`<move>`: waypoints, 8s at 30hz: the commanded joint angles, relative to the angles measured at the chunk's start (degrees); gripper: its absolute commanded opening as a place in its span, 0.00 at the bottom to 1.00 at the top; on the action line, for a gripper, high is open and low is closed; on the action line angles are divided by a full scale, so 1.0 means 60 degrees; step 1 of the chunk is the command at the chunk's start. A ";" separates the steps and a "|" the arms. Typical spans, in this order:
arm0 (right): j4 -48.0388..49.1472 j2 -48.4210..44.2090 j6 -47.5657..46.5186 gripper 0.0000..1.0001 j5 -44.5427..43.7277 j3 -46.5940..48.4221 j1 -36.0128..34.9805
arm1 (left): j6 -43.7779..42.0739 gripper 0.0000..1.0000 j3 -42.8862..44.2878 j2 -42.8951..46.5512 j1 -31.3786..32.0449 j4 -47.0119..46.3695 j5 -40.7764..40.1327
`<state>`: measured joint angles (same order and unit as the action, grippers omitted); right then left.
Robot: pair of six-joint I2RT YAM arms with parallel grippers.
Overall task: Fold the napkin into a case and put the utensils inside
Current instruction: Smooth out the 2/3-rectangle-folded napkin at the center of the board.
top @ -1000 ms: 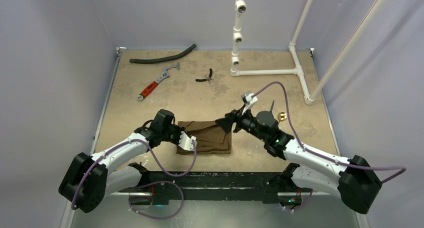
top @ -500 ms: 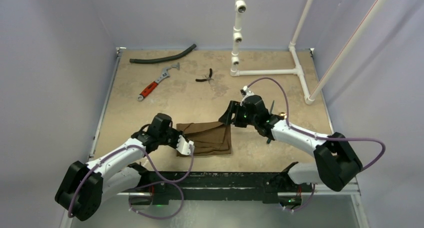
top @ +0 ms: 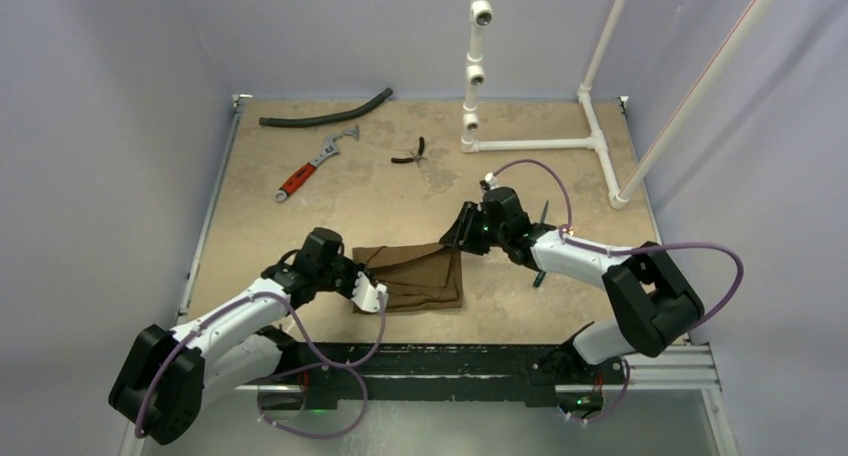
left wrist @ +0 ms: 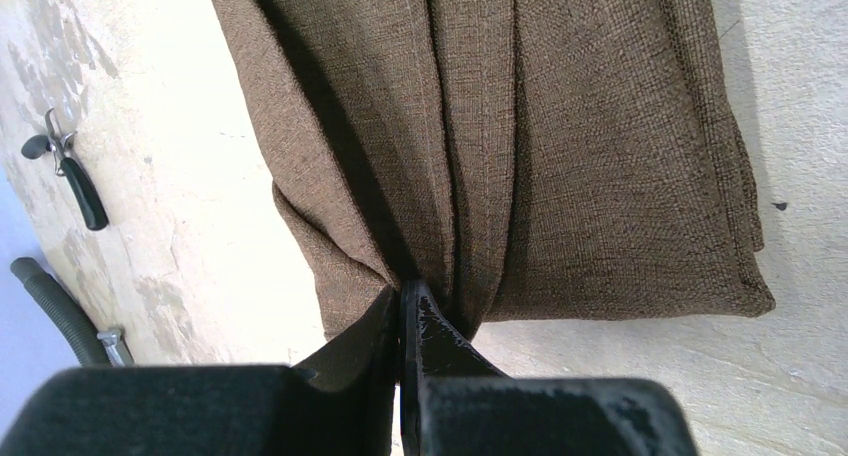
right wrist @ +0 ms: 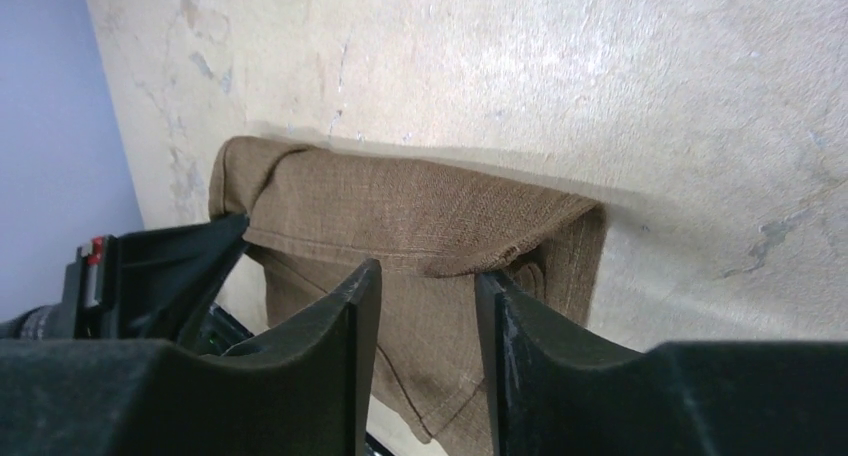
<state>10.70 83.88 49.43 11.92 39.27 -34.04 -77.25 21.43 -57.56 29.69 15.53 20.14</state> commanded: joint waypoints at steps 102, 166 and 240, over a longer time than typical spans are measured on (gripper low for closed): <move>-0.0460 0.0088 -0.0048 0.00 -0.3142 -0.1956 -0.4127 | -0.0493 0.92 0.0498 0.1528 -0.0143 0.3414 0.0634; -0.0627 -0.1130 -0.2025 0.33 -0.3718 0.0493 -0.2199 | -0.1263 0.49 0.2218 -0.2507 -0.0123 0.1517 -0.0703; 0.0286 -0.1352 -0.0951 0.32 -0.1537 -0.1475 -0.2125 | 0.1673 0.27 0.1936 -0.4459 0.2944 -0.2935 -0.0575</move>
<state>16.29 81.69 46.00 -1.39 30.39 -46.76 -68.31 33.82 -85.27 47.03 -2.11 16.91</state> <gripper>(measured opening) 0.295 0.281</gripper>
